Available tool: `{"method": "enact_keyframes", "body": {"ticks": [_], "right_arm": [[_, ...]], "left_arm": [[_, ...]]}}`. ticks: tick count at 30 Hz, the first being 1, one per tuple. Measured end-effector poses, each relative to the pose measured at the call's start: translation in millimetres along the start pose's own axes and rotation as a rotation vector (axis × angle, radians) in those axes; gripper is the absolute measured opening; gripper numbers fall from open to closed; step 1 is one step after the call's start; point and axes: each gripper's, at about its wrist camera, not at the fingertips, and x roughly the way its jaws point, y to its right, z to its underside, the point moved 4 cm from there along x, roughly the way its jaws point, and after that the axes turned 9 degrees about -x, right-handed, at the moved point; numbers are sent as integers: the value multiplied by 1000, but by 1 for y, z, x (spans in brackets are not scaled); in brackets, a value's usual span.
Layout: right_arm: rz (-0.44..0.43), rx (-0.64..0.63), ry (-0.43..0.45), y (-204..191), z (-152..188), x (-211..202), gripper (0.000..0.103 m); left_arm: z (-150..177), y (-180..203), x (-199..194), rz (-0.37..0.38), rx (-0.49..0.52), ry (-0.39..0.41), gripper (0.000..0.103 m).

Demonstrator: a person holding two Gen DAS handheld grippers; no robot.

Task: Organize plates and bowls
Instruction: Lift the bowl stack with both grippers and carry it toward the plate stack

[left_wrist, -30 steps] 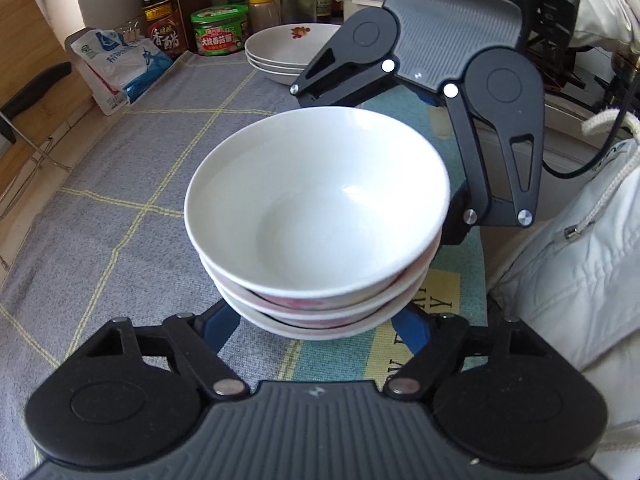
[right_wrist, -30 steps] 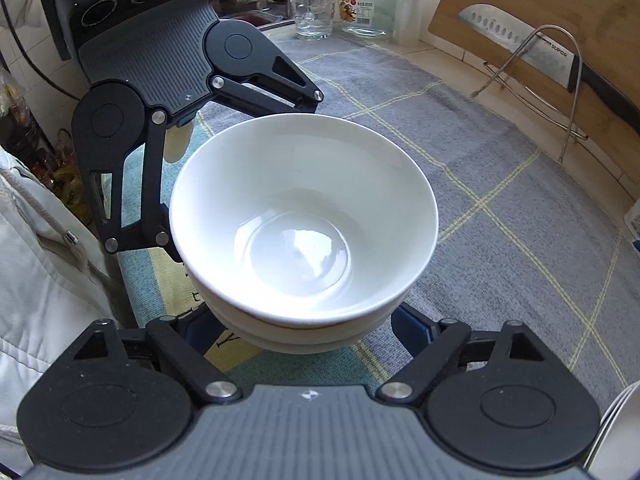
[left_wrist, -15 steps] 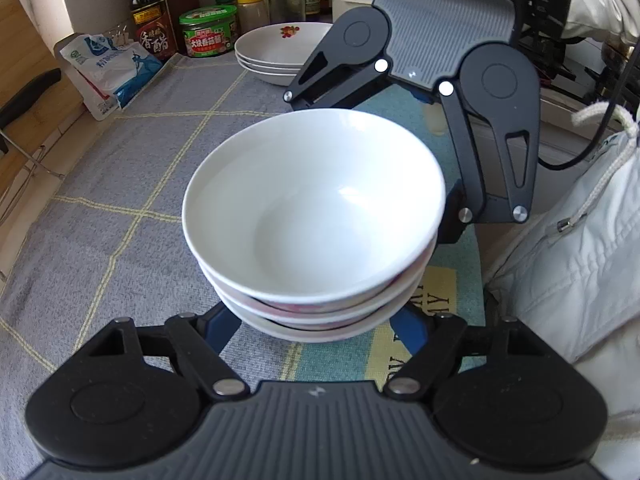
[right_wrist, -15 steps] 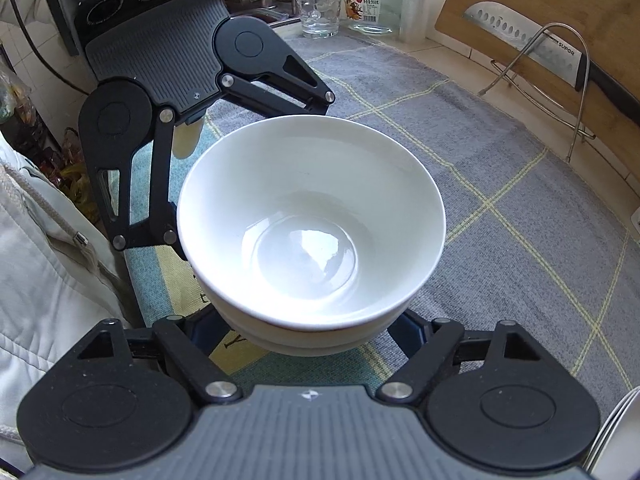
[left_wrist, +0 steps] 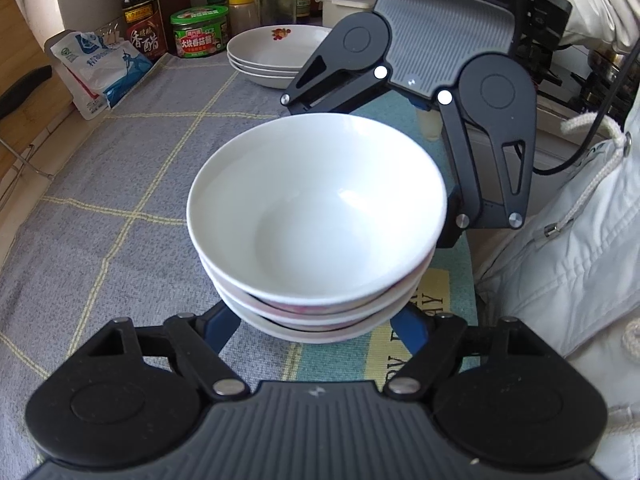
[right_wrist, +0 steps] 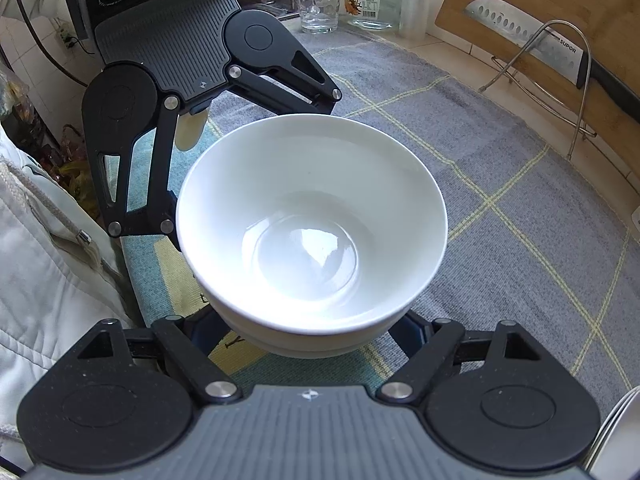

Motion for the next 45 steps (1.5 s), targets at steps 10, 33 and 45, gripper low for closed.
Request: {"method": "enact_keyframes", "body": {"ticks": [10, 33, 45], "right_arm": [[21, 27, 8, -3, 1, -2, 89], [57, -49, 26, 40, 37, -75, 89], [146, -43, 19, 124, 109, -145, 89]], "left_arm": [[1, -1, -1, 10, 10, 3, 81], [-86, 27, 13, -65, -16, 53, 80], [-201, 38, 69, -80, 48, 128, 80]]}}
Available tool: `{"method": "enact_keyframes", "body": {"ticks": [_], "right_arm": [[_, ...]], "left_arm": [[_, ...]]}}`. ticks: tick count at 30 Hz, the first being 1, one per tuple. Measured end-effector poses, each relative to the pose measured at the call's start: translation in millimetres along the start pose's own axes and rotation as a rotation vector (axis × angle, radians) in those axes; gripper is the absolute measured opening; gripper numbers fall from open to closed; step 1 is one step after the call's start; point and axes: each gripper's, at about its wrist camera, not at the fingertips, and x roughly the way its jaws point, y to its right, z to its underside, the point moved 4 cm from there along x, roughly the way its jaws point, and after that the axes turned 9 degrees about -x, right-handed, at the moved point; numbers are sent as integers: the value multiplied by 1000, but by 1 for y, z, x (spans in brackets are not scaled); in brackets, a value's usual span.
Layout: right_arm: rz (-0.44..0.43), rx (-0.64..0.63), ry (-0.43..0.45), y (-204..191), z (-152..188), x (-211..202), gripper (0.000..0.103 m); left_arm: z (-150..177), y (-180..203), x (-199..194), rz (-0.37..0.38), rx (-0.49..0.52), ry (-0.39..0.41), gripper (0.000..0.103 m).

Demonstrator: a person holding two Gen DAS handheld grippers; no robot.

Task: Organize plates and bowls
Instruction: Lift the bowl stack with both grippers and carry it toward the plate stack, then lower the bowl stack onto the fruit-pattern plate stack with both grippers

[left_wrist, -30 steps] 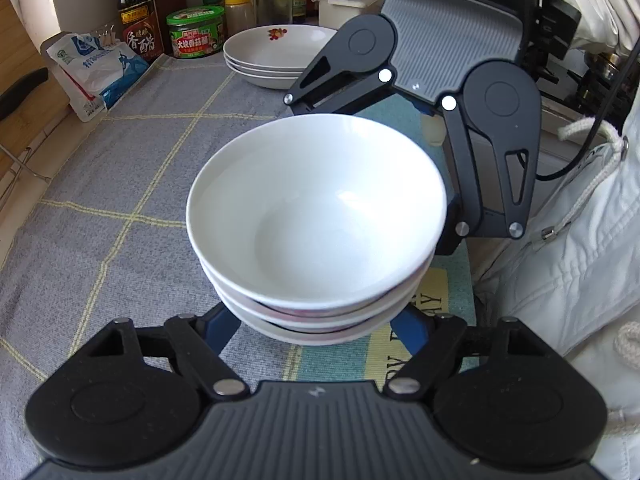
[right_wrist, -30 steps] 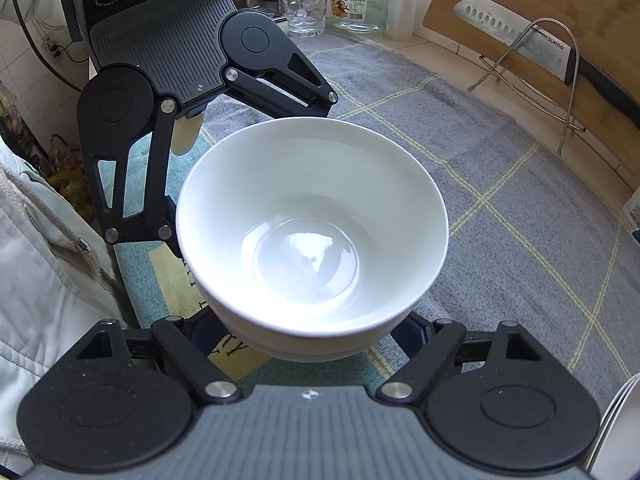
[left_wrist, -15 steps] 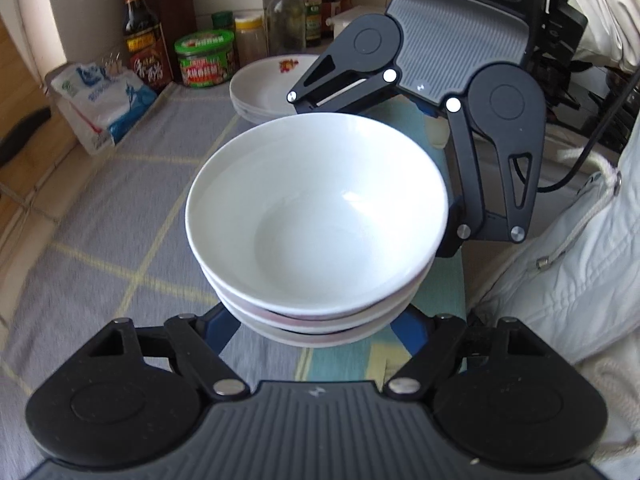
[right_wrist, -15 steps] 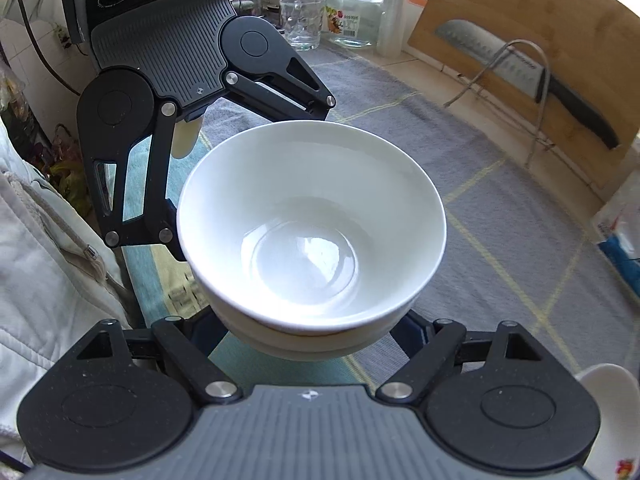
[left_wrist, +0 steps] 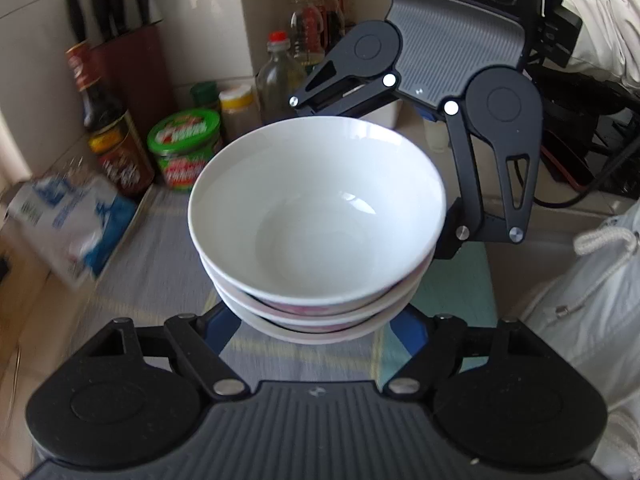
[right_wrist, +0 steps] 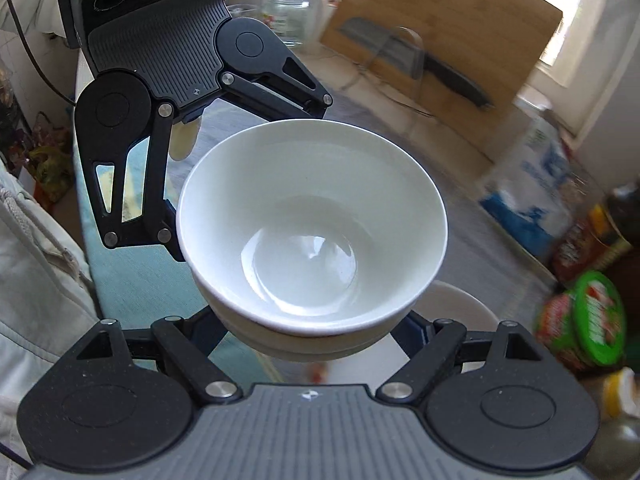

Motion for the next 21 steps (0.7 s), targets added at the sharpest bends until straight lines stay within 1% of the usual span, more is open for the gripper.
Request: {"method": "enact_keyframes", "body": {"ticks": [4, 9, 13, 21], "right_arm": [[18, 26, -7, 20, 25, -6, 89], [17, 60, -23, 35, 54, -3, 89], [12, 78, -28, 43, 65, 2, 89], [-2, 100, -21, 53, 74, 6, 89]], "left_arm": [[-21, 1, 28, 14, 10, 0, 80], [-34, 2, 59, 34, 13, -21, 80], [-38, 3, 73, 36, 13, -33, 80], [-43, 0, 84, 33, 3, -39, 80]]}}
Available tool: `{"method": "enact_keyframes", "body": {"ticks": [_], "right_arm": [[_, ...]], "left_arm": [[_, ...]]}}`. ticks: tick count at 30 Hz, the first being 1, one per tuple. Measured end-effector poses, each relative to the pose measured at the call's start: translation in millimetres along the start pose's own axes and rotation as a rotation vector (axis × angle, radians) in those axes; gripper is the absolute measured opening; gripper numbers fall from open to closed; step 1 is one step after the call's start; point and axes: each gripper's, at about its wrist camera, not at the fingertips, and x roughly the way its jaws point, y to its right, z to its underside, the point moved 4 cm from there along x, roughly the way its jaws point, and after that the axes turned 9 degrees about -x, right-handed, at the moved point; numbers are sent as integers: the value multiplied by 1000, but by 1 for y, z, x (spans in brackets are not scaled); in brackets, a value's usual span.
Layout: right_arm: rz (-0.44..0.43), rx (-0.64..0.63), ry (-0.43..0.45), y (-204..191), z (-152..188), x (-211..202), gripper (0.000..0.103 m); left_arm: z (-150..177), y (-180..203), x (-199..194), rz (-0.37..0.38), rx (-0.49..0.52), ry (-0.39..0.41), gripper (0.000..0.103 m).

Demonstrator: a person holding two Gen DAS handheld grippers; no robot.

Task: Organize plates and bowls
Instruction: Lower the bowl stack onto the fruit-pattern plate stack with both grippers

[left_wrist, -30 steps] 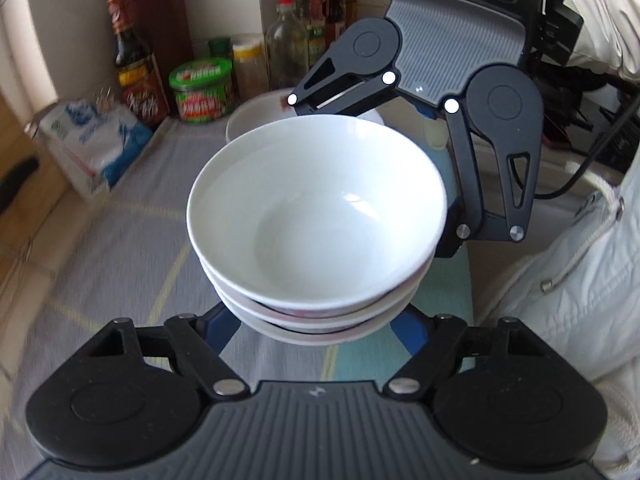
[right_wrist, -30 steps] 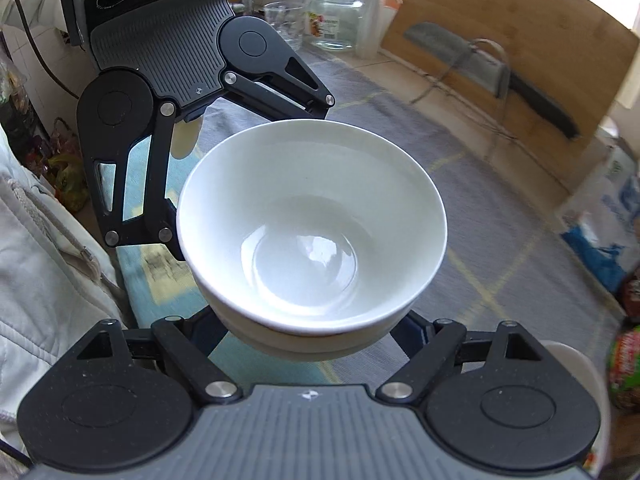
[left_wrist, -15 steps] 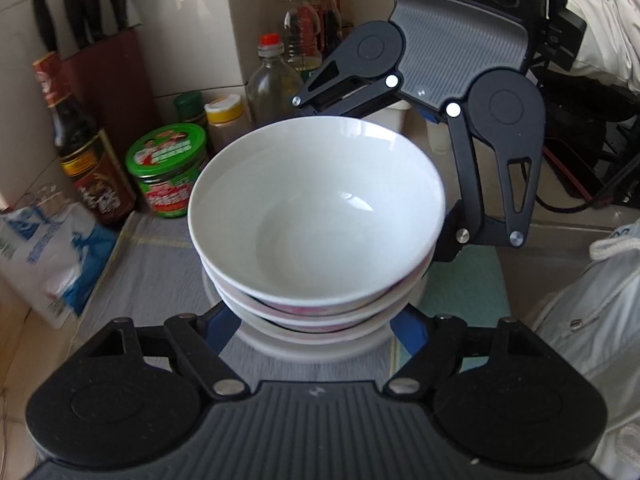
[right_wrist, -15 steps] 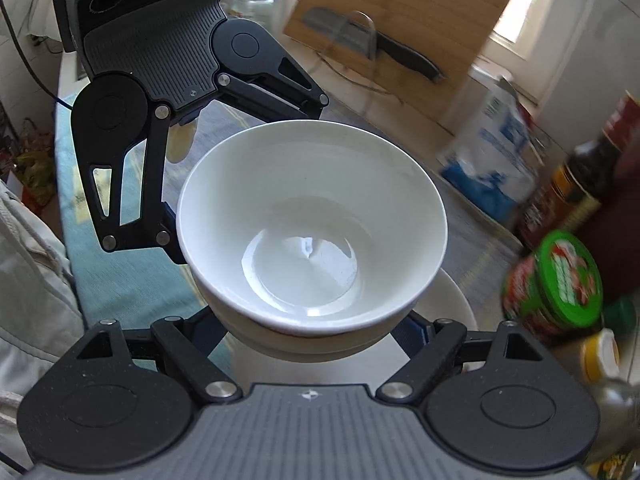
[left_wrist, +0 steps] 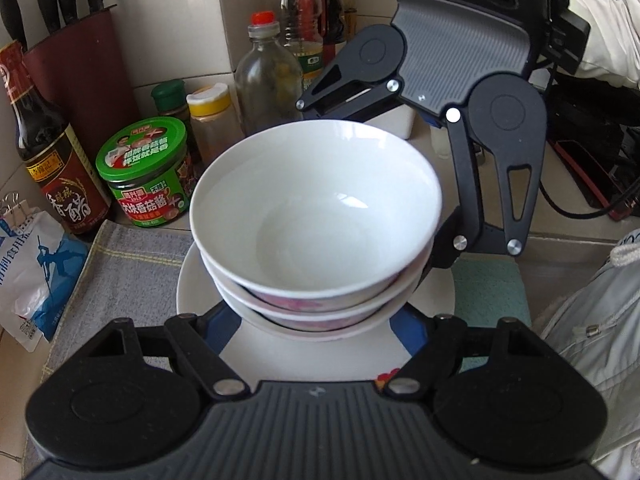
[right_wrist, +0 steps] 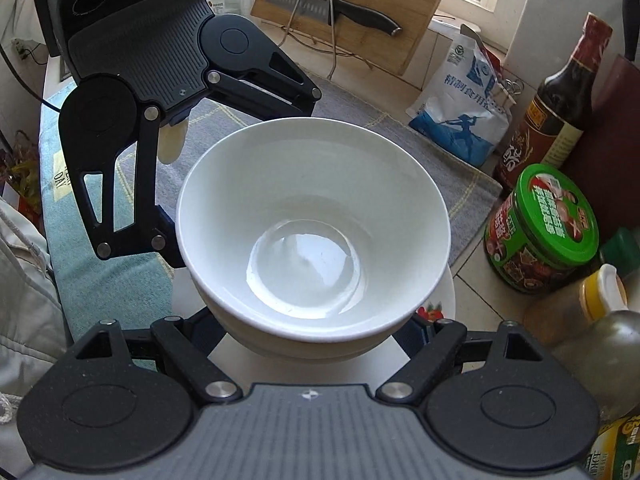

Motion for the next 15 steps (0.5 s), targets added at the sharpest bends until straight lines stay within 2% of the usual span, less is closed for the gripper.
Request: {"method": "enact_keyframes", "body": {"ticks": [15], "right_arm": [[-10, 8, -17, 6, 3, 9, 90]], "left_arm": [[-1, -2, 8, 4, -20, -13, 80]]}}
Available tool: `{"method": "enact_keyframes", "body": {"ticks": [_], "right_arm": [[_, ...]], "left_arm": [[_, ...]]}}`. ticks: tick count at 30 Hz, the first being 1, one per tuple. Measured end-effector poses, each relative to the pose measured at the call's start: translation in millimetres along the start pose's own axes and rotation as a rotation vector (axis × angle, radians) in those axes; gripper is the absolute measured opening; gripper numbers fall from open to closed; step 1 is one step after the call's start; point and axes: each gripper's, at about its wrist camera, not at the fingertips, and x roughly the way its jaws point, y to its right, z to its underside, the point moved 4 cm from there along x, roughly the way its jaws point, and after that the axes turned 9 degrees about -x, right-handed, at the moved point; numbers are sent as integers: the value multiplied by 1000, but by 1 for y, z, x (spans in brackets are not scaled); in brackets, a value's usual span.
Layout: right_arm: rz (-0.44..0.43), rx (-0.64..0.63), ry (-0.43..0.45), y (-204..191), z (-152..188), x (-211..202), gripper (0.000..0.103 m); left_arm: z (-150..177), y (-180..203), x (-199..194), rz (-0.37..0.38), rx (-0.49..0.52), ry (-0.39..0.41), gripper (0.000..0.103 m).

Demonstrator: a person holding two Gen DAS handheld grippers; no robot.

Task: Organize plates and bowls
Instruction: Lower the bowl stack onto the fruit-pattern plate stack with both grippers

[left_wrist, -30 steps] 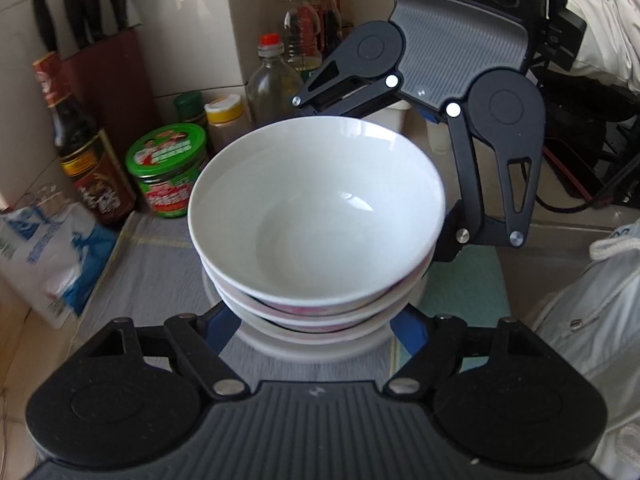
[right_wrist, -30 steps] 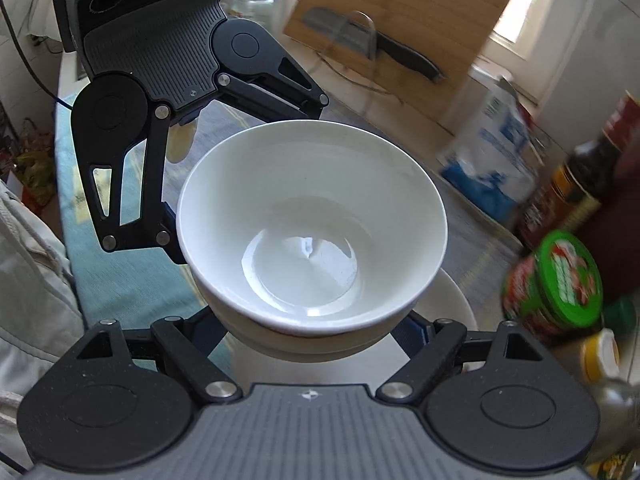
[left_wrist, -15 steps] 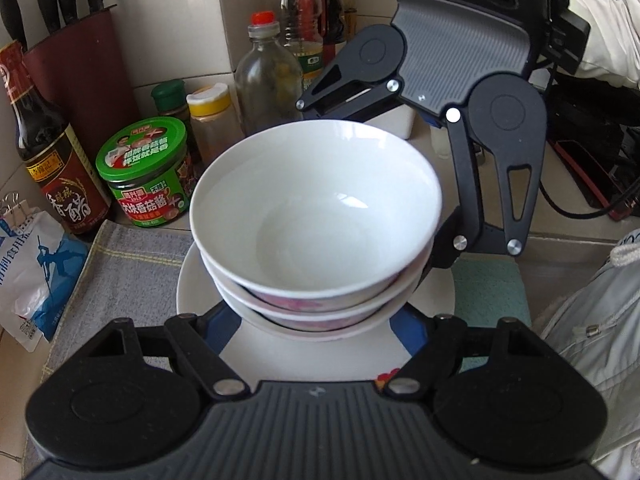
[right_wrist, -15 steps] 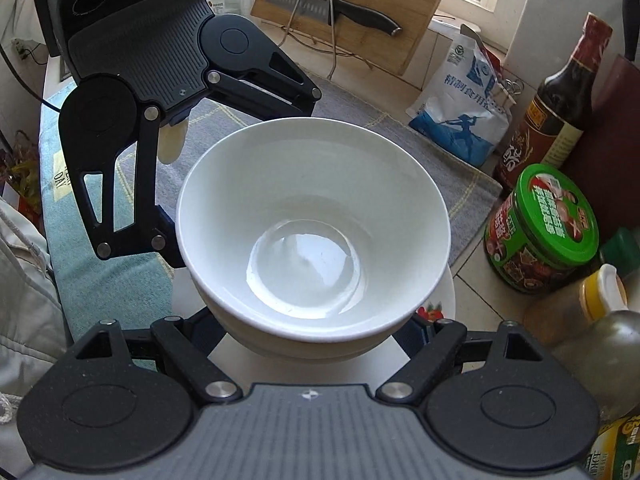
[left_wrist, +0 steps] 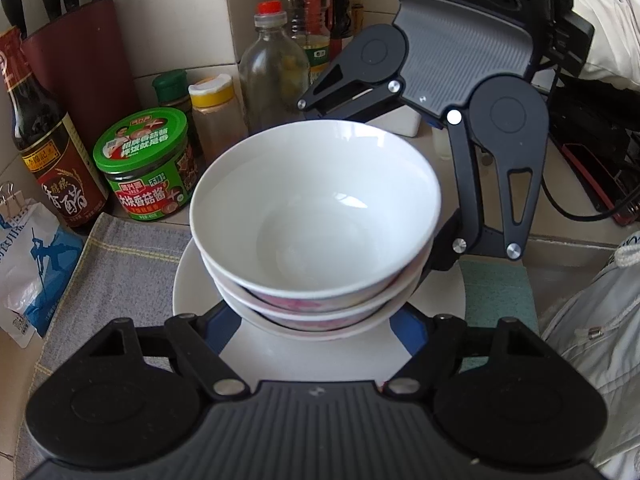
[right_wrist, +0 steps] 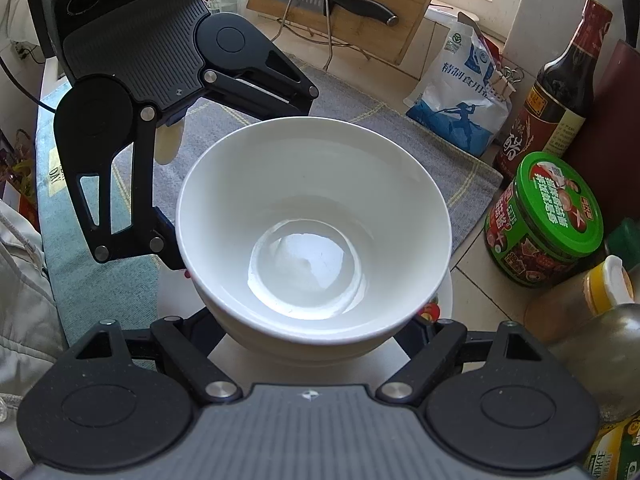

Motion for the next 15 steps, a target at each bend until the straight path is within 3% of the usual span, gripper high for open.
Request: {"method": "enact_keyframes", "body": {"ticks": [15], "right_arm": [[3, 14, -20, 0, -1, 3, 90]], "left_arm": [[1, -1, 2, 10, 0, 10, 80]]}}
